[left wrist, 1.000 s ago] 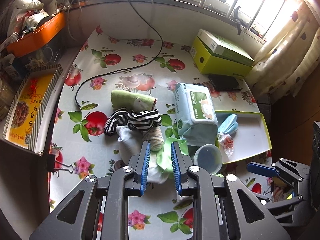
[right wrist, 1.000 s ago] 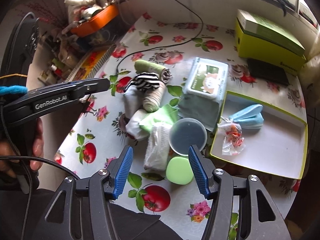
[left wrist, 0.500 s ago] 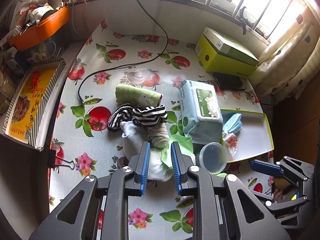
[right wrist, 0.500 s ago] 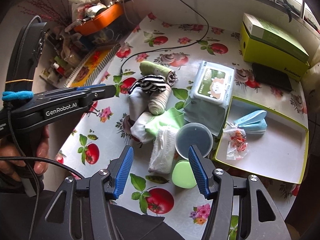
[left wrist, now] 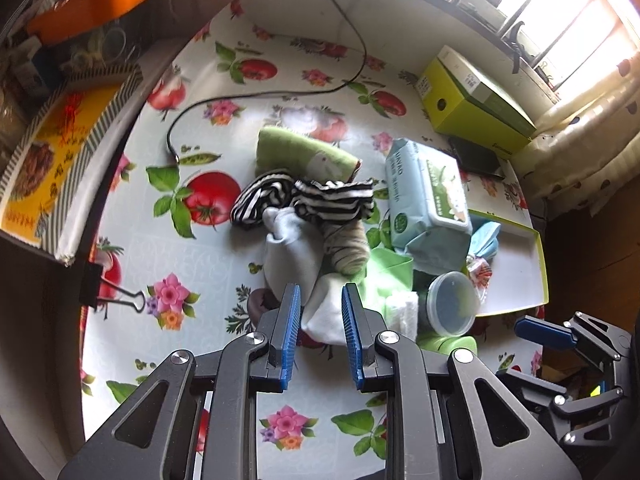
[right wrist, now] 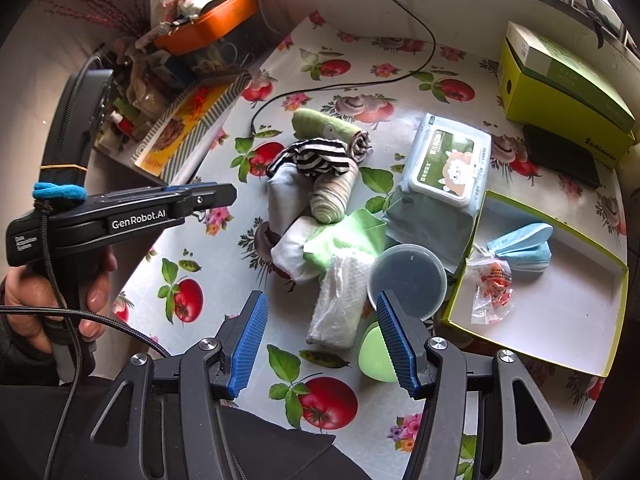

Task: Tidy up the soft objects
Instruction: 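Move both open grippers back over the pile of soft items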

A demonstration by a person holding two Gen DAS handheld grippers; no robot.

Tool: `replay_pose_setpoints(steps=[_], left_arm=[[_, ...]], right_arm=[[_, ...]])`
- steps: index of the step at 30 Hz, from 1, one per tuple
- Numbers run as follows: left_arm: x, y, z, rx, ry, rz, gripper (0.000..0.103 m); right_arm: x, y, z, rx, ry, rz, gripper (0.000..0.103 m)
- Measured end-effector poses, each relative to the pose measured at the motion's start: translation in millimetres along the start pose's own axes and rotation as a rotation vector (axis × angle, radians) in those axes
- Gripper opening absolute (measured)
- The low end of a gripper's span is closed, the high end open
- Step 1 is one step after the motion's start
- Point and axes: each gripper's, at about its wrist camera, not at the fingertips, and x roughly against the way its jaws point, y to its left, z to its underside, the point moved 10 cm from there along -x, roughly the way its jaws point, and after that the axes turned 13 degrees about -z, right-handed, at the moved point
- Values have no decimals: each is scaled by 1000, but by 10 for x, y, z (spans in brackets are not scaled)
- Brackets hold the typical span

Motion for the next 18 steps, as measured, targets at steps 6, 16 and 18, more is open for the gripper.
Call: replay_pose_setpoints(steps=[6, 16, 18], left_arm=[[-149, 138, 35, 28, 33, 3, 22], [-314, 363, -59, 84, 50, 2, 22], [-335, 402, -93, 93, 47, 3, 22]], right_arm=[[-98, 5, -78, 6, 11, -4, 57], [-371, 23, -414, 39, 25, -2, 56], [-441, 22, -535, 50, 26, 3, 56]])
